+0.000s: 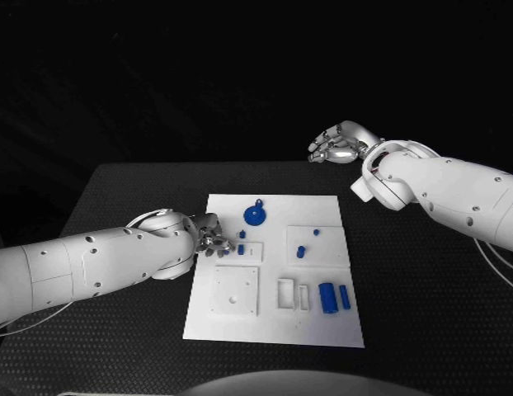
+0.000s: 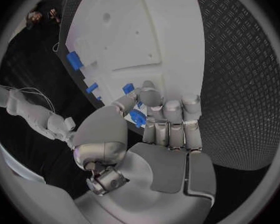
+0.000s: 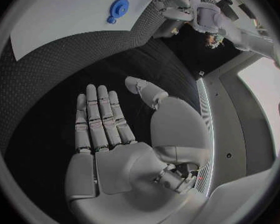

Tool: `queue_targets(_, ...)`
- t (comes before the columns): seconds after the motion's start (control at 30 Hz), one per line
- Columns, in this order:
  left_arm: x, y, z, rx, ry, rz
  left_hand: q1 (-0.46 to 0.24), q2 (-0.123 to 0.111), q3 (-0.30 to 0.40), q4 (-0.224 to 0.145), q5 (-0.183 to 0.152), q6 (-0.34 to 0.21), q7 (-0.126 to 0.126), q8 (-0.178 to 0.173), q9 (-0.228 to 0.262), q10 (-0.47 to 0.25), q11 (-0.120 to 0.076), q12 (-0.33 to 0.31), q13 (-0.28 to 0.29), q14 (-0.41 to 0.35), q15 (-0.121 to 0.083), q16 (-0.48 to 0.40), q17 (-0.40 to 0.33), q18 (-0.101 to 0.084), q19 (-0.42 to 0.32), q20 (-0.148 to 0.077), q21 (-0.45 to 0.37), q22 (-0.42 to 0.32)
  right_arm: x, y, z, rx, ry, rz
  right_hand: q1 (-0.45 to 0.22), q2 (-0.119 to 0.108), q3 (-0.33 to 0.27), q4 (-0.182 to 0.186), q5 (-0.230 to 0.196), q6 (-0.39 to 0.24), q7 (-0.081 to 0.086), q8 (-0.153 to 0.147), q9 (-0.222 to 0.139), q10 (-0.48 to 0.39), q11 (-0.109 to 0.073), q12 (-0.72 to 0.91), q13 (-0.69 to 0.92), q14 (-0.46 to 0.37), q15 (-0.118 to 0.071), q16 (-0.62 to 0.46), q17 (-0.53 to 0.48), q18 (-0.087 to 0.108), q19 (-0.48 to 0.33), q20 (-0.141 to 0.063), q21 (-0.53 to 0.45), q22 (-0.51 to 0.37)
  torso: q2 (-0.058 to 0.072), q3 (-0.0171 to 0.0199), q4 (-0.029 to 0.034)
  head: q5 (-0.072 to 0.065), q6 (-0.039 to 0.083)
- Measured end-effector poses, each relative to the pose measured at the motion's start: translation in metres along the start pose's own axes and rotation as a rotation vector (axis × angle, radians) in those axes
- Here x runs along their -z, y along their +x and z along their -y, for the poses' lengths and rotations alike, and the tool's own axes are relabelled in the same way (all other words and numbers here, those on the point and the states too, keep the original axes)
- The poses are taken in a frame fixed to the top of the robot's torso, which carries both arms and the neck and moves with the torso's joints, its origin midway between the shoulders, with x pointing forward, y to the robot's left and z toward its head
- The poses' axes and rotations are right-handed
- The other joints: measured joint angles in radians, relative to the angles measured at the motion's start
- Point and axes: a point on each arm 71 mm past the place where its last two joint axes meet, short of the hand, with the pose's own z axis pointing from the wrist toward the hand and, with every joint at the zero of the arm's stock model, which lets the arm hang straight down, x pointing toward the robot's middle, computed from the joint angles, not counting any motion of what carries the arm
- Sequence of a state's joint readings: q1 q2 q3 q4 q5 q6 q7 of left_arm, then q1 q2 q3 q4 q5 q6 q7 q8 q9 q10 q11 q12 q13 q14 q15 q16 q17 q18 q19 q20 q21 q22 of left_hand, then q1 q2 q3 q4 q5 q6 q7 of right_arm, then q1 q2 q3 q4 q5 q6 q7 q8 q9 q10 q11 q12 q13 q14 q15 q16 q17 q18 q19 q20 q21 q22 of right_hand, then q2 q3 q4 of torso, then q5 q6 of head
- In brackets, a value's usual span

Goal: Assemble the parts on the task board

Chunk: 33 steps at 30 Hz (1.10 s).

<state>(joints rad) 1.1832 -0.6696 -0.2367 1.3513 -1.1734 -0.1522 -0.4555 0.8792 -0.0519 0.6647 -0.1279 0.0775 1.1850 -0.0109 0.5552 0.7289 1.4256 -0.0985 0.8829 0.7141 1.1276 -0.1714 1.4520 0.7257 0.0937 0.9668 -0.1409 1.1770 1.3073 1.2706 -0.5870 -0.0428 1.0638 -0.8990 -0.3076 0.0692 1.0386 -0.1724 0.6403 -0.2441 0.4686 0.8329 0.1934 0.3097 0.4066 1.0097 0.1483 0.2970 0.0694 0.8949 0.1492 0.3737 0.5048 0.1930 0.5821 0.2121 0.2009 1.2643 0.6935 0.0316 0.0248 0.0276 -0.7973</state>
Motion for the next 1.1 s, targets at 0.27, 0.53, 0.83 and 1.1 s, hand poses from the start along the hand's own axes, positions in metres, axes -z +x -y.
queue_targets(0.27,-0.001,-0.001,-0.002,0.000,-0.006,0.001,-0.010,-0.066,0.001,0.018,-0.020,-0.001,0.000,0.003,0.001,-0.010,-0.011,0.004,-0.001,0.007,-0.017,0.000,0.000,0.000,0.000,0.000,0.000,0.000,0.000,0.000,0.000,0.000,0.001,-0.001,0.000,0.000,0.000,0.000,0.000,0.000,0.000,0.000,0.000,0.000,0.000,0.000,0.000,0.000,0.000,0.000,0.000,0.000,0.000,0.000,0.000,0.001,0.000,0.0002,0.0002,-0.001,-0.001)
queue_targets(0.53,-0.001,0.000,-0.005,-0.001,-0.013,-0.005,-0.024,-0.125,-0.006,0.070,-0.024,-0.003,-0.003,0.006,0.000,-0.011,-0.015,0.004,-0.002,0.016,-0.026,0.000,0.000,0.000,0.000,0.000,0.000,0.001,0.000,0.000,0.001,0.000,0.001,-0.001,0.000,0.000,0.000,0.000,0.000,0.000,0.000,0.000,-0.001,0.000,0.000,0.000,0.000,0.000,0.000,0.000,0.000,0.000,0.000,0.000,-0.001,0.001,0.000,0.0001,0.0002,-0.003,-0.001)
queue_targets(0.83,-0.002,0.001,-0.007,-0.001,-0.020,-0.009,-0.059,-0.209,0.007,0.181,-0.024,-0.008,0.000,0.011,0.005,-0.011,-0.015,0.004,-0.002,0.016,-0.026,0.000,0.000,0.000,0.004,-0.004,0.000,0.001,0.000,-0.001,0.001,0.000,0.002,-0.001,0.000,0.000,0.000,0.000,0.000,0.000,0.000,0.000,-0.001,0.000,0.000,0.000,0.000,0.000,0.000,0.000,0.000,0.000,0.000,0.000,-0.004,0.002,0.000,-0.0006,0.0004,-0.005,-0.001)
queue_targets(1.1,-0.001,0.000,-0.010,0.005,-0.027,-0.008,-0.086,-0.236,-0.012,0.226,-0.024,-0.009,-0.001,0.011,0.006,-0.011,-0.015,0.004,-0.002,0.016,-0.026,0.000,0.000,0.000,0.004,-0.004,0.000,0.000,0.000,0.000,0.001,0.000,0.003,-0.001,0.000,0.000,0.000,0.000,0.000,0.000,0.000,0.000,-0.002,-0.003,0.003,-0.004,0.000,-0.003,0.003,0.000,0.001,0.000,0.000,0.000,-0.004,0.003,0.000,-0.0006,0.0004,-0.006,0.001)
